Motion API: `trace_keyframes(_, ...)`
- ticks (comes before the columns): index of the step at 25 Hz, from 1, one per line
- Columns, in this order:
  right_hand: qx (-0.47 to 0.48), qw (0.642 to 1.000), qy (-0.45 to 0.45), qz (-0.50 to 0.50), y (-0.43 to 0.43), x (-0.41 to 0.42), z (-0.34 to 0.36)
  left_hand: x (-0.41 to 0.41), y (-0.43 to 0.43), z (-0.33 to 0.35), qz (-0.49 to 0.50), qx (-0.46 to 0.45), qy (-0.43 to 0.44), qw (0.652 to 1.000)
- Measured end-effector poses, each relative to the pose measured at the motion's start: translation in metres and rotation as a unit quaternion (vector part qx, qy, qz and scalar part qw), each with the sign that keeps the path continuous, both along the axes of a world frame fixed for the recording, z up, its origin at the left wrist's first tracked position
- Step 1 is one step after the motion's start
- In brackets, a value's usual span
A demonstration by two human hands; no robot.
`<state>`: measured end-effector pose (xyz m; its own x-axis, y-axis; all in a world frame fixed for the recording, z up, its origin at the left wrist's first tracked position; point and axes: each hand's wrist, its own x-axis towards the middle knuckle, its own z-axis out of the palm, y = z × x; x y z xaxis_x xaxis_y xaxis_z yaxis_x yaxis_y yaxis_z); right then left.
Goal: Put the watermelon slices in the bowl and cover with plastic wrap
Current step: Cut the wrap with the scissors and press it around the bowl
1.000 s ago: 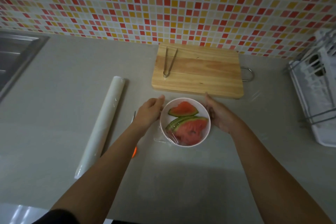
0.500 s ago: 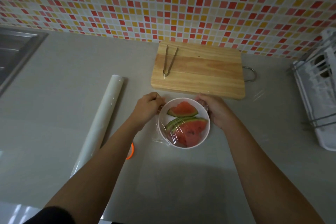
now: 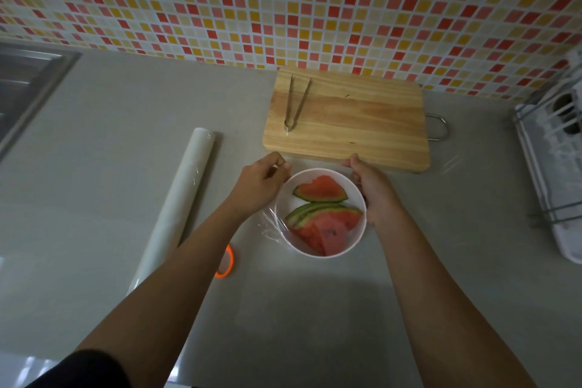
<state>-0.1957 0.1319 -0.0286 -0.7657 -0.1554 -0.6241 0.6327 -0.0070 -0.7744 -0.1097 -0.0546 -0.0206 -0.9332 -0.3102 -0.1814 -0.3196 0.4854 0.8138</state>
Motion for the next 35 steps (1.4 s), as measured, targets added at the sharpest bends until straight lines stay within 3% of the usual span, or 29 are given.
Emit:
trace_keyframes(5, -0.008, 1.0, -0.007, -0.008, 0.003, 0.003, 0.003, 0.0, 0.001, -0.004, -0.013, -0.023, -0.03, 0.999)
trace_keyframes(15, 0.024, 0.998, 0.038, -0.039, -0.003, 0.007, -0.002, -0.004, 0.007, 0.001, -0.035, -0.13, 0.016, 0.991)
trace_keyframes(20, 0.039, 0.998, 0.017, -0.045, -0.004, 0.007, -0.004, -0.006, 0.007, 0.0, -0.023, -0.105, 0.01, 0.994)
trace_keyframes(23, 0.062, 0.997, -0.028, -0.039, -0.004, 0.007, -0.007, -0.003, 0.008, -0.009, 0.012, -0.039, 0.004, 0.999)
trace_keyframes(27, 0.079, 0.992, -0.092, -0.024, -0.004, 0.006, -0.009, 0.0, 0.01, -0.022, 0.058, 0.13, -0.015, 0.99)
trace_keyframes(31, 0.095, 0.995, -0.031, -0.005, 0.002, 0.007, -0.011, 0.004, 0.018, -0.027, 0.093, 0.334, 0.007, 0.938)
trace_keyframes(35, 0.092, 0.995, -0.036, -0.019, 0.002, 0.008, -0.009, 0.005, 0.019, -0.025, 0.098, 0.425, 0.02, 0.9)
